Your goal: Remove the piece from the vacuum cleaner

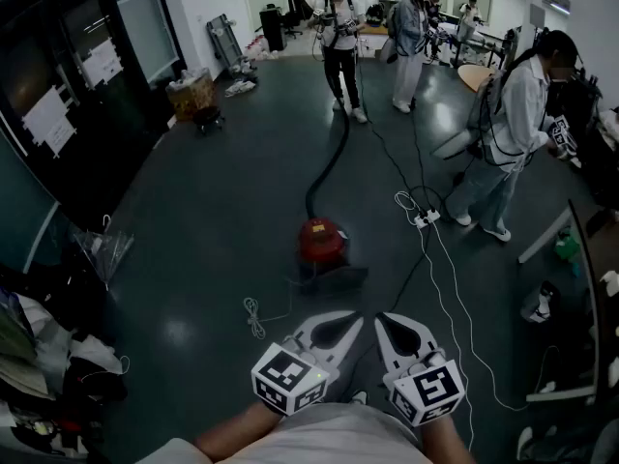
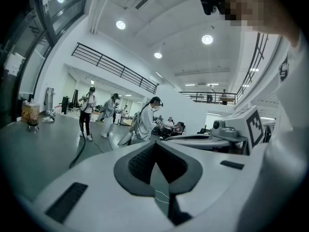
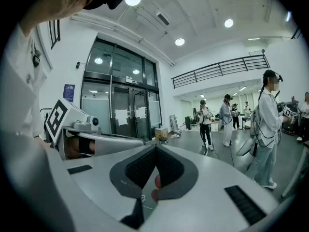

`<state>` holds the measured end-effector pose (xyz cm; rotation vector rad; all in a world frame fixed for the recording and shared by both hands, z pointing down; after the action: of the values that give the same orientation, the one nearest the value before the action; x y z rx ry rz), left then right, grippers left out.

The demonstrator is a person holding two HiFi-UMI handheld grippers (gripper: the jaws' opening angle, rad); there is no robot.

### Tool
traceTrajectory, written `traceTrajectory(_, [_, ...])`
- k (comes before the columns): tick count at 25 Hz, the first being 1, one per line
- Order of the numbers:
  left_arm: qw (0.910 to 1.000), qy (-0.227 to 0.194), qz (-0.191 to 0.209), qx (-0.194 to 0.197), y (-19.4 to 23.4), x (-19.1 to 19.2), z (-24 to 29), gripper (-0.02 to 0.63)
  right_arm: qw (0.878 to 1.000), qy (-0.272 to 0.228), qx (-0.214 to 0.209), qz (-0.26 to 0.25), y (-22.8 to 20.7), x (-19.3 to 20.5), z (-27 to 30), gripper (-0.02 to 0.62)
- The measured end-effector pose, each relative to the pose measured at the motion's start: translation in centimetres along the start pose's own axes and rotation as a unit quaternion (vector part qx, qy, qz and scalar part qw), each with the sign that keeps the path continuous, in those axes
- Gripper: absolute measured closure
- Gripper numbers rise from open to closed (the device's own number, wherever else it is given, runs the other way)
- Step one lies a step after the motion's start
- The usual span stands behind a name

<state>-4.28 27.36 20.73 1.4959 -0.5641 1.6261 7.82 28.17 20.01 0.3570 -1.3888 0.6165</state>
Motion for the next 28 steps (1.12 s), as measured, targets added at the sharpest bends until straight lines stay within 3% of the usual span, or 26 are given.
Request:
traceTrajectory(15, [1.0000,0.001,0.006,0.005,-0.1,0.2,0.3,0.601,1.000,0.002,-0.009,0.005,-0.2,0.3,0.4,0.578])
traceTrajectory(28, [0.9997,0.002,0.018,-0.016,-0.4,0.9,0.3,0.601,0.999,-0.022,-0.034,0.032,-0.7,0.6,-0.7,0.578])
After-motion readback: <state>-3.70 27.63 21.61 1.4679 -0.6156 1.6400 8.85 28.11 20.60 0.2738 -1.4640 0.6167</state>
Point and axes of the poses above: the fingertips, and each gripper's own axes: z forward along the fingers, y to its left, x out of its underside, the point moved 7 cm from there along -z, backward along the fingers, and after that the axes turned 13 degrees about -x, right-handed, at the moved point
